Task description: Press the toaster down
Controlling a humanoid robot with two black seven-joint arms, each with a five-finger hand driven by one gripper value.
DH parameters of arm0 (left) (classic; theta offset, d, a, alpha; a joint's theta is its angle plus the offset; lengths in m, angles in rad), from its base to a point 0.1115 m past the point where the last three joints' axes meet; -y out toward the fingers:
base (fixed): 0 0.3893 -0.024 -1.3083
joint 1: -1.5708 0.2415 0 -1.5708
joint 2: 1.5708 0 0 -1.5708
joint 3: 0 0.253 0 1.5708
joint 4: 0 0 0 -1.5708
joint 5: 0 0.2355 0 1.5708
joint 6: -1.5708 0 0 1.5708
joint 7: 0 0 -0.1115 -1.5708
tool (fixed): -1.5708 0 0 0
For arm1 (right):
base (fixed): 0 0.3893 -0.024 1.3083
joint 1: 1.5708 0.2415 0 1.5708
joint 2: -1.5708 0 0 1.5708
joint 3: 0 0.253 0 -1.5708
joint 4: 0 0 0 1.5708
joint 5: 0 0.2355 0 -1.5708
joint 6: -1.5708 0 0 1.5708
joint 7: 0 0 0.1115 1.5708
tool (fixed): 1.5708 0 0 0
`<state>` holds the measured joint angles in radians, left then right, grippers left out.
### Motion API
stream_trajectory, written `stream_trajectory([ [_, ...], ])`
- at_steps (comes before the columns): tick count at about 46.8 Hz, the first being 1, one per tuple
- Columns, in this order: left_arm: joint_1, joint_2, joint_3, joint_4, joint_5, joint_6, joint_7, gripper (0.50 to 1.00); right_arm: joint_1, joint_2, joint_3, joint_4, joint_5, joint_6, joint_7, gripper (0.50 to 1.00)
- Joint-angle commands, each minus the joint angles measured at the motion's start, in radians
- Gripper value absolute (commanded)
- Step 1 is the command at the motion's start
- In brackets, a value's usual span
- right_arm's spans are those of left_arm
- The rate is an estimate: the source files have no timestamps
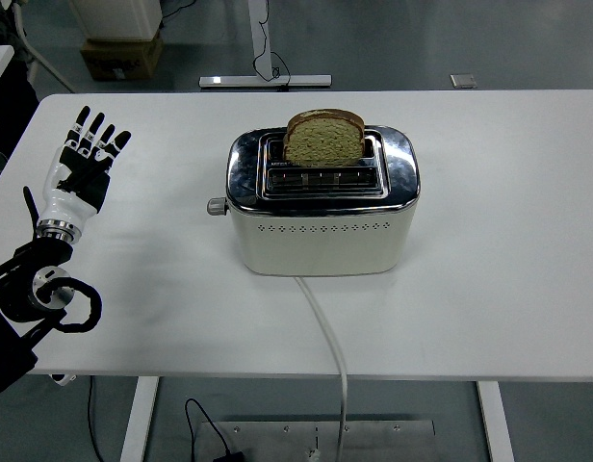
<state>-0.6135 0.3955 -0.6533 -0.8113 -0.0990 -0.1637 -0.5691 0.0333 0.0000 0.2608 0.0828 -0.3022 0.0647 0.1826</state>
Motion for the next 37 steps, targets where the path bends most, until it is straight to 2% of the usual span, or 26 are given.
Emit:
stream_trajectory([
  [1,0.000,-0.010,-0.009,0.015,-0.001,-0.031,0.000,1.000,0.000,0.000,0.000,0.000,0.000,0.001,0.000,0.998],
  [11,0.000,-0.041,-0.032,0.064,-0.001,-0.056,0.014,1.000,-0.001,0.000,0.000,0.000,0.000,0.000,0.000,0.998],
  [20,-0.003,-0.063,-0.035,0.118,-0.001,-0.109,0.015,1.000,-0.001,0.000,0.000,0.000,0.000,0.000,0.000,0.998],
  [37,-0.014,-0.098,-0.051,0.153,-0.001,-0.106,0.026,1.000,-0.001,0.000,0.000,0.000,0.000,0.000,0.000,0.998],
])
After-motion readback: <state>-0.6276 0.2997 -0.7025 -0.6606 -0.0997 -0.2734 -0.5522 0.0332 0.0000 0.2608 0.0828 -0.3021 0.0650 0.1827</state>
